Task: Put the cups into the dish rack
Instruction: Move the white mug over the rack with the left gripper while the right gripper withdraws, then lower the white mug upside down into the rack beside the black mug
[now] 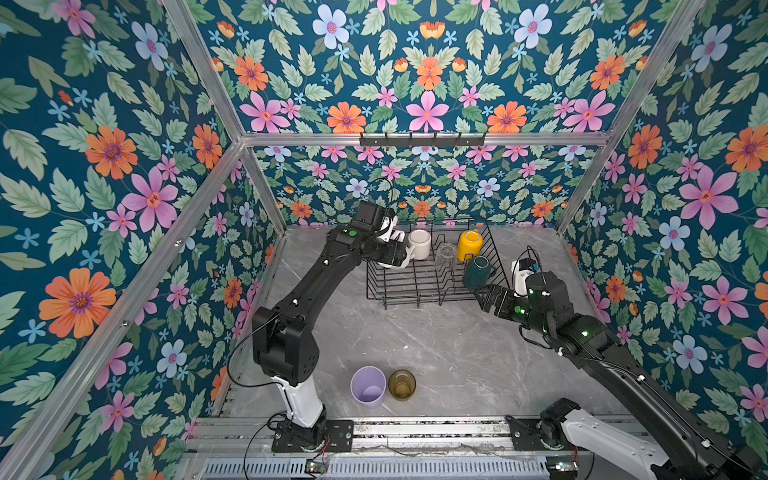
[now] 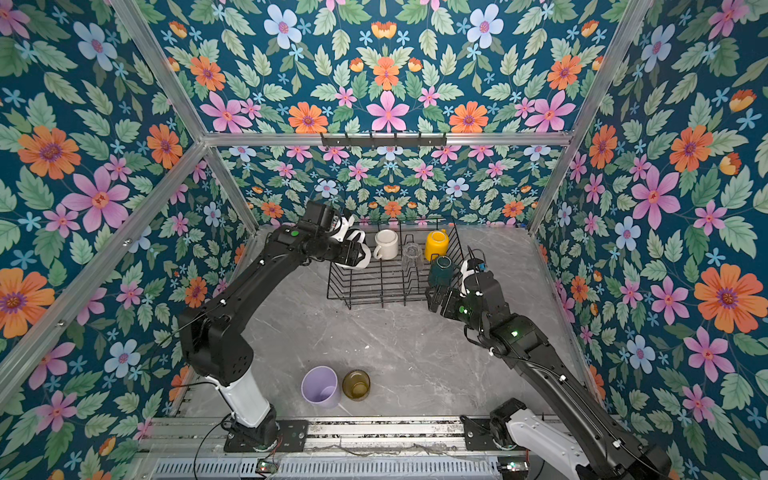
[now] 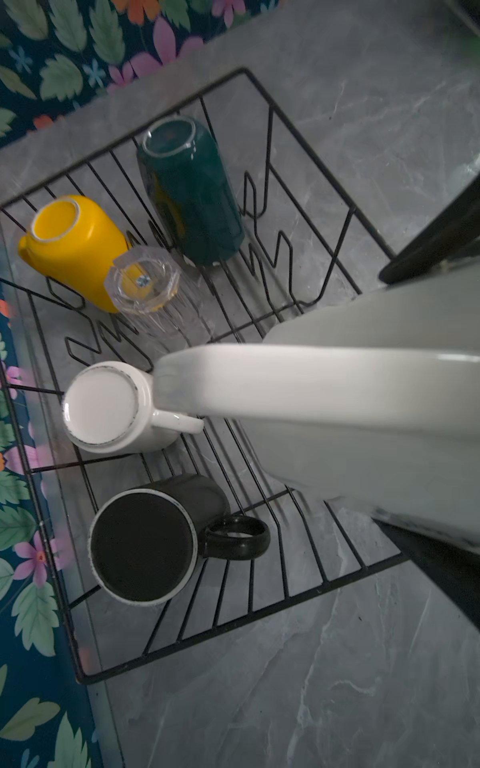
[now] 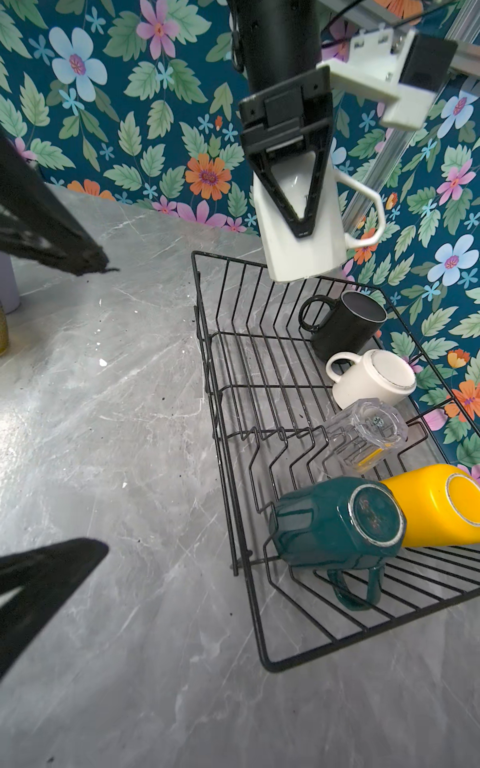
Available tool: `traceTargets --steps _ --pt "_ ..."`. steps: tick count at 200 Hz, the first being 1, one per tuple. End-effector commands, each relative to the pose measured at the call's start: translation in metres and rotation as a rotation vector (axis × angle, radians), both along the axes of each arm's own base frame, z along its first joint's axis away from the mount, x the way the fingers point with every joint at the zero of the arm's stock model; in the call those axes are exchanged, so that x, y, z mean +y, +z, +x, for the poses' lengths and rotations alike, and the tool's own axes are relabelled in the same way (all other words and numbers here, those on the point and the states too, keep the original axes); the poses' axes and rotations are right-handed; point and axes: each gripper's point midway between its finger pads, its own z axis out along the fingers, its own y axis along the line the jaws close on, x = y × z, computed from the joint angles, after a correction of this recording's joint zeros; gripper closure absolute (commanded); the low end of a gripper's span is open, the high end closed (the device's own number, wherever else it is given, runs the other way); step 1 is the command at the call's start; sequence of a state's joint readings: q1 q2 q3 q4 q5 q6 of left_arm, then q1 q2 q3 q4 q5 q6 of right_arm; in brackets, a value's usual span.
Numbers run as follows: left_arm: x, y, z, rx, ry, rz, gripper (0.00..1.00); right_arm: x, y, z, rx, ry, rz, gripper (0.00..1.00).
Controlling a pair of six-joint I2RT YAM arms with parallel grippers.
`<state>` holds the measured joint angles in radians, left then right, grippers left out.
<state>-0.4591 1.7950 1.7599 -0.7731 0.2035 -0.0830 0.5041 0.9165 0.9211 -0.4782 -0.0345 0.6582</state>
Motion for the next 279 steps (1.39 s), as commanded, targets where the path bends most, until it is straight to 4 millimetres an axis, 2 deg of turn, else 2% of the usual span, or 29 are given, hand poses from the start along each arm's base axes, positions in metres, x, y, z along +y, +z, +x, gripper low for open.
traceTargets --steps 1,22,26,80,132,245,279 --pt "0.006 -0.009 0.004 0.000 0.010 0.097 1.00 -0.005 -0.006 -0.005 0.010 -0.002 -0.028 0.01" --pt "0.003 -0.019 0.015 0.001 0.019 0.144 1.00 -0.006 -0.007 -0.008 0.011 0.003 -0.025 0.01" --pt "0.005 -0.024 0.011 0.026 0.016 0.163 1.00 -0.006 -0.007 -0.009 0.010 0.003 -0.023 0.01" --pt "-0.001 -0.054 0.025 0.081 -0.005 0.263 1.00 -0.009 -0.014 -0.016 0.027 0.006 -0.034 0.01" --pt "0.005 -0.078 0.037 0.101 0.017 0.343 1.00 -0.011 -0.015 -0.020 0.023 0.010 -0.028 0.01" --pt "0.005 -0.116 0.056 0.137 0.024 0.412 1.00 -0.009 -0.021 -0.023 0.043 0.016 -0.015 0.01" --pt "0.008 -0.121 0.063 0.137 0.044 0.398 0.98 -0.008 -0.022 -0.023 0.049 0.020 -0.013 0.01"
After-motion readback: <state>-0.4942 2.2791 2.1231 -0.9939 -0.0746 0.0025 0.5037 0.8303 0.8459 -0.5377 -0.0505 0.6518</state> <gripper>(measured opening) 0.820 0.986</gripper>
